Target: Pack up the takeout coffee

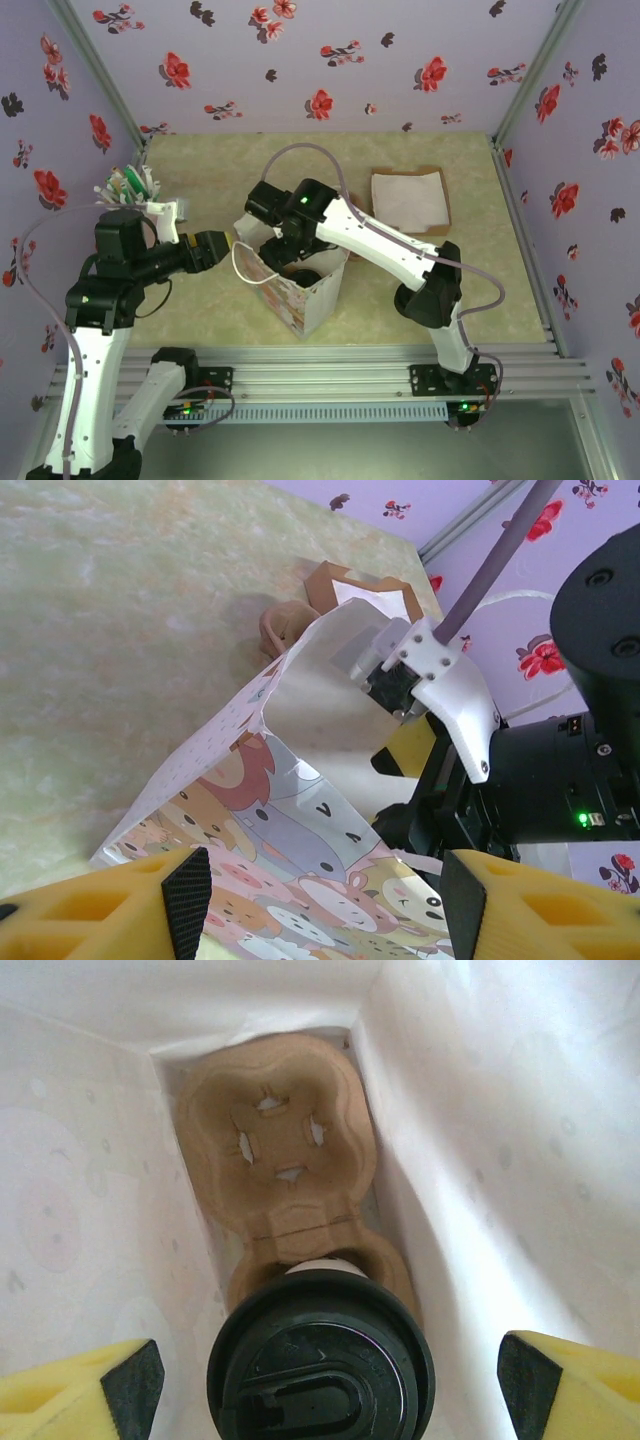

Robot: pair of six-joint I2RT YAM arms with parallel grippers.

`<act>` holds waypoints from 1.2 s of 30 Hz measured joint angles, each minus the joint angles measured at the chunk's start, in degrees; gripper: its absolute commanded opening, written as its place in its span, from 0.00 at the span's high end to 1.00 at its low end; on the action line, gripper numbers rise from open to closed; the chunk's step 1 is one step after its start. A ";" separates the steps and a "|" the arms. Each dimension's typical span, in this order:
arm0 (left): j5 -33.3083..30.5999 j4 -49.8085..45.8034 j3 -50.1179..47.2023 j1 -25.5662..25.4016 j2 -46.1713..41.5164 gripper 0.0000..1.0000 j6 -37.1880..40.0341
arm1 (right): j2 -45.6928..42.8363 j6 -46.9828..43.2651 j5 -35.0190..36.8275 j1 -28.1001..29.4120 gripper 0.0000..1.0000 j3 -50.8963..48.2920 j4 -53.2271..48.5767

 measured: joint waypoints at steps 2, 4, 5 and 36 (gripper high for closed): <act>0.00 -0.07 0.00 0.00 -0.09 0.36 0.00 | 0.13 0.00 0.24 0.00 0.11 1.25 -0.09; 0.00 -0.09 0.00 0.00 -0.13 0.36 0.00 | 0.22 0.00 0.44 0.00 0.10 2.56 -0.13; 0.00 -0.09 0.00 0.00 -0.13 0.36 0.00 | 0.24 0.00 0.48 0.00 0.10 3.06 -0.11; -0.04 -0.11 4.44 0.00 2.01 0.05 1.27 | -5.81 0.37 2.60 3.19 0.11 6.32 -1.62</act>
